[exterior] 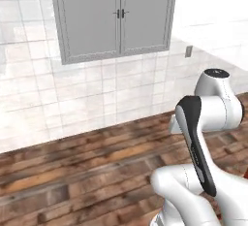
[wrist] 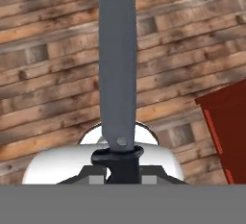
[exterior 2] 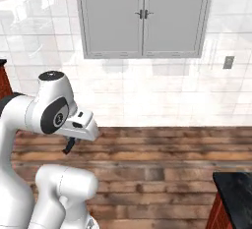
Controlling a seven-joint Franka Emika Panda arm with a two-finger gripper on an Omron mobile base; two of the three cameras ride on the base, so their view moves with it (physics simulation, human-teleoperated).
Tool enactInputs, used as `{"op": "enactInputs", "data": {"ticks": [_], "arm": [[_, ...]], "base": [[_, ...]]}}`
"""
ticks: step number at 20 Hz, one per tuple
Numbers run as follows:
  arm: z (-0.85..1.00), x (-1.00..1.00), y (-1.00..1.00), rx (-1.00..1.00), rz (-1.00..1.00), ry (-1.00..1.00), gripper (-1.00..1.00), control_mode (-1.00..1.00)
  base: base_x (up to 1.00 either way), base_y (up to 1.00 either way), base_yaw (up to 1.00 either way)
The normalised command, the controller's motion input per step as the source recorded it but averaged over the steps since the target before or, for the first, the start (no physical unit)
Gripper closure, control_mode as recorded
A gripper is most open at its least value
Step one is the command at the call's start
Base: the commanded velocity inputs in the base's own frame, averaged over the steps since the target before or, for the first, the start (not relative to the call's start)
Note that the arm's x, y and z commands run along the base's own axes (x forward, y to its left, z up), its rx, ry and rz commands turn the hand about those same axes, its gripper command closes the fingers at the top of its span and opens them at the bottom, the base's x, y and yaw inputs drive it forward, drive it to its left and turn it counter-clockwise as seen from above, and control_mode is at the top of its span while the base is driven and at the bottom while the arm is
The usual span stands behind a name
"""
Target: Retrieve the butter from the fridge and place it on a plate on the dining table. Then retrieve the butter knife by the fridge and place it near the plate.
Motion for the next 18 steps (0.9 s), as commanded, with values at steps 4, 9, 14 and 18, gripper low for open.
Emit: {"op": "enactInputs", "data": {"ticks": [4,9,14,18], "arm": [[0.00,0.00,0.00,0.00,0.00,0.00,1.00,1.00],[0.00,0.00,0.00,0.00,0.00,0.00,1.00,1.00],[0.00,0.00,0.00,0.00,0.00,0.00,1.00,1.00],[0.00,0.00,0.00,0.00,0.00,0.00,1.00,1.00]], "base": [[1.00,0.56,-0.55],[1.00,0.41,-0.69],[0.97,0.50,-0.78],[0.83,0.50,-0.84]]}}
